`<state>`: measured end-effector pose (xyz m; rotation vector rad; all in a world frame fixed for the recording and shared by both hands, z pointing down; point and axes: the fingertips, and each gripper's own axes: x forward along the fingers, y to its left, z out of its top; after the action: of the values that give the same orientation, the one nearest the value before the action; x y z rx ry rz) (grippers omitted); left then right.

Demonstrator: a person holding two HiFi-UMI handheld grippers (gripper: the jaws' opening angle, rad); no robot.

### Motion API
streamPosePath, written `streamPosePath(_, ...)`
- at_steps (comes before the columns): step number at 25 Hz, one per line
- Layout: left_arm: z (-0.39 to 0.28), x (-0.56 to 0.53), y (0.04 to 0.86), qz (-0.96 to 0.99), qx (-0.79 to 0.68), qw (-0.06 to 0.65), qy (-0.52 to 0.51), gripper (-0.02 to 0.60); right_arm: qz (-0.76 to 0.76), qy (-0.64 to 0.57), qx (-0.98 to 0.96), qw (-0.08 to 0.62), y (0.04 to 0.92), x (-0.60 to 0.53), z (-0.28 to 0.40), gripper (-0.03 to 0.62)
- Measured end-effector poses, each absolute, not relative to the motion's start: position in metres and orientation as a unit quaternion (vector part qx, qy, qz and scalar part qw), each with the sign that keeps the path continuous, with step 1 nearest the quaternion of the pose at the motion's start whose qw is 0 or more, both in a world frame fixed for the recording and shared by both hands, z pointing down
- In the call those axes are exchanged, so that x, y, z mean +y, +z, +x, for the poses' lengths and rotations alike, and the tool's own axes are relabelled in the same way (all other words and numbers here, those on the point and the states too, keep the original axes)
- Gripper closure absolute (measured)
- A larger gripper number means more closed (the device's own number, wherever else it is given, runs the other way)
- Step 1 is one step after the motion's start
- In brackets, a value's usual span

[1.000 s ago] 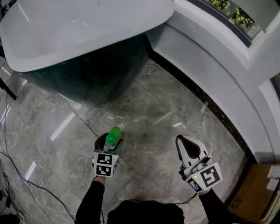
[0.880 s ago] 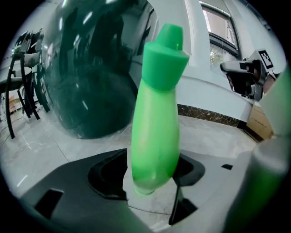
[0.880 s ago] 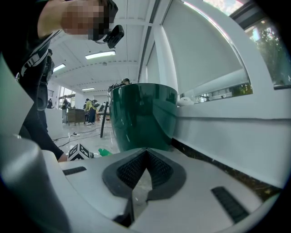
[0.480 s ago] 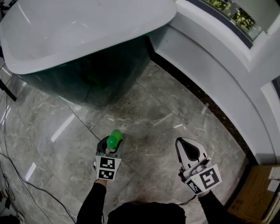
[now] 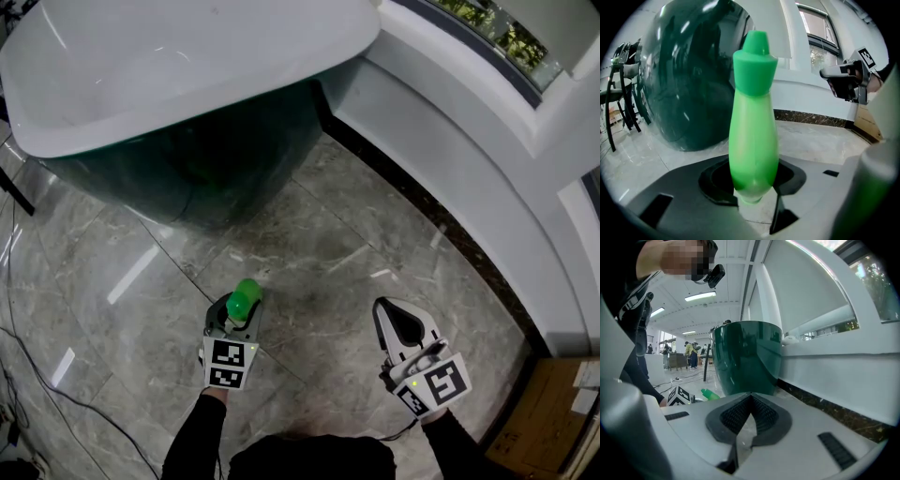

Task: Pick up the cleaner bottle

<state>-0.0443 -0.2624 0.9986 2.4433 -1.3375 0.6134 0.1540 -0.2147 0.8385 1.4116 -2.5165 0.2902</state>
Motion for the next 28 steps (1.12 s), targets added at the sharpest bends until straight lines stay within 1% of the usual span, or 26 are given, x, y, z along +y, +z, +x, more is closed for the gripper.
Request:
streamPosePath(6, -0.036, -0.271, 0.962, 0.856, -0.459, 0.127, 0.2, 0.394, 0.489, 0.105, -0.858, 0.118, 0.825, -0.212, 0.158, 0.592)
streamPosePath(11, -0.03, -0.274, 0.918, 0.862, -0.45, 0.12, 0.2, 0.394, 0.493, 0.112, -0.855, 0.115, 0.792, -0.211, 0.158, 0.592)
streamPosePath(20, -0.033, -0.27, 0.83, 0.862, -0.444, 0.127, 0.207, 0.394, 0.499, 0.111, -0.852, 0.116, 0.705, -0.206, 0.15, 0.592)
streamPosePath(28, -0.03, -0.264, 0.722, 0.866, -0.437, 0.119, 0.211, 0.394, 0.504, 0.108, -0.849, 0.114, 0.601, -0.198, 0.146, 0.592)
